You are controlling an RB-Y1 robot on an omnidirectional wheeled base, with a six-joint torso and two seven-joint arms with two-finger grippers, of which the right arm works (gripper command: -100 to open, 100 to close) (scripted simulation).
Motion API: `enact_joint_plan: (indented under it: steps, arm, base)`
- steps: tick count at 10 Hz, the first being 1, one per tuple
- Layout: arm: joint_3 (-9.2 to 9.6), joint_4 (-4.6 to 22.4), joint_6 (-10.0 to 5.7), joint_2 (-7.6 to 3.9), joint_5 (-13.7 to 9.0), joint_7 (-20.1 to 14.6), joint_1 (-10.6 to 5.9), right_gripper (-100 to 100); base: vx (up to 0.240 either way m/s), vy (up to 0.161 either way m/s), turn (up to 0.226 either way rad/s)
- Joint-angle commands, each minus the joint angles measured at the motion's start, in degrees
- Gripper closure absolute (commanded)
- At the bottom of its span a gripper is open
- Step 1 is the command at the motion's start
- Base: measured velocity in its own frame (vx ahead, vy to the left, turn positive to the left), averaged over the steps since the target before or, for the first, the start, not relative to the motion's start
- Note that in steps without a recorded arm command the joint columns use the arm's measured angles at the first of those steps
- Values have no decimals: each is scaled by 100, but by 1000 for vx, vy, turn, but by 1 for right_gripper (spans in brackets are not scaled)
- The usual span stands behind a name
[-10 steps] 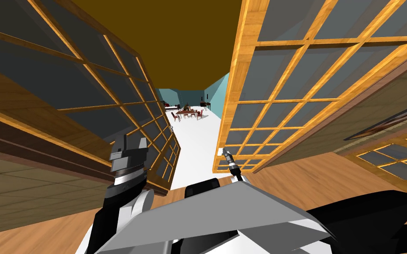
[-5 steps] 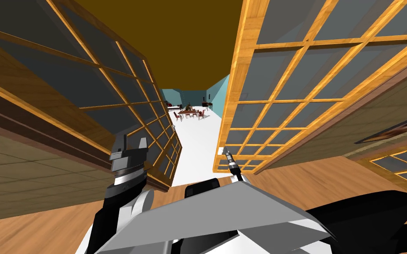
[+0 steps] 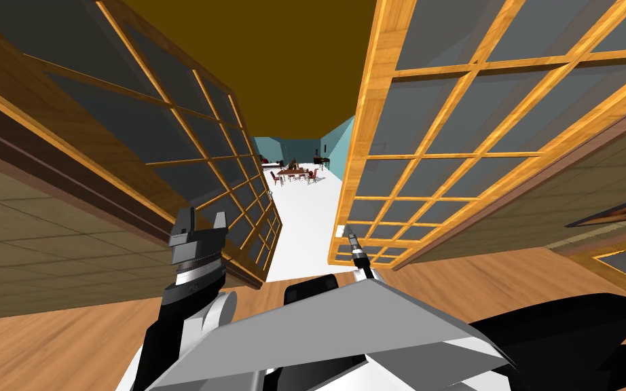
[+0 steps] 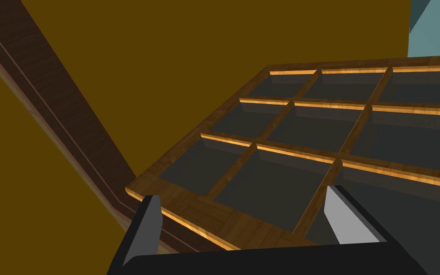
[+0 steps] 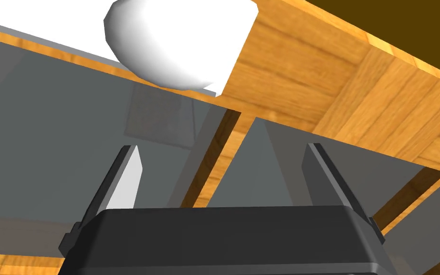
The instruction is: Push the door open
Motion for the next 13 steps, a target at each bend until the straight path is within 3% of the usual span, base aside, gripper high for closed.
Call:
enact_joint_plan:
  steps: [1, 4, 5, 7, 10, 12, 13]
  arm:
    - [44, 9, 3, -11, -173, -286, -14, -100]
    - [125, 41, -1, -26, -494, -736, -45, -100]
    - [125, 41, -1, -26, -494, -766, -45, -100]
    - [209, 73, -5, -39, -825, -1150, -78, -100]
    - [252, 90, -7, -42, -998, -1475, -95, -100]
    - [340, 124, -11, -47, -1346, -1852, -130, -100]
    - [340, 124, -11, -47, -1346, -1951, -130, -100]
  base:
    - [-38, -21, 53]
    - [-48, -11, 81]
    - [-39, -6, 45]
    - [-49, -8, 116]
    - [-47, -9, 55]
    - [-51, -12, 106]
    - [-50, -13, 57]
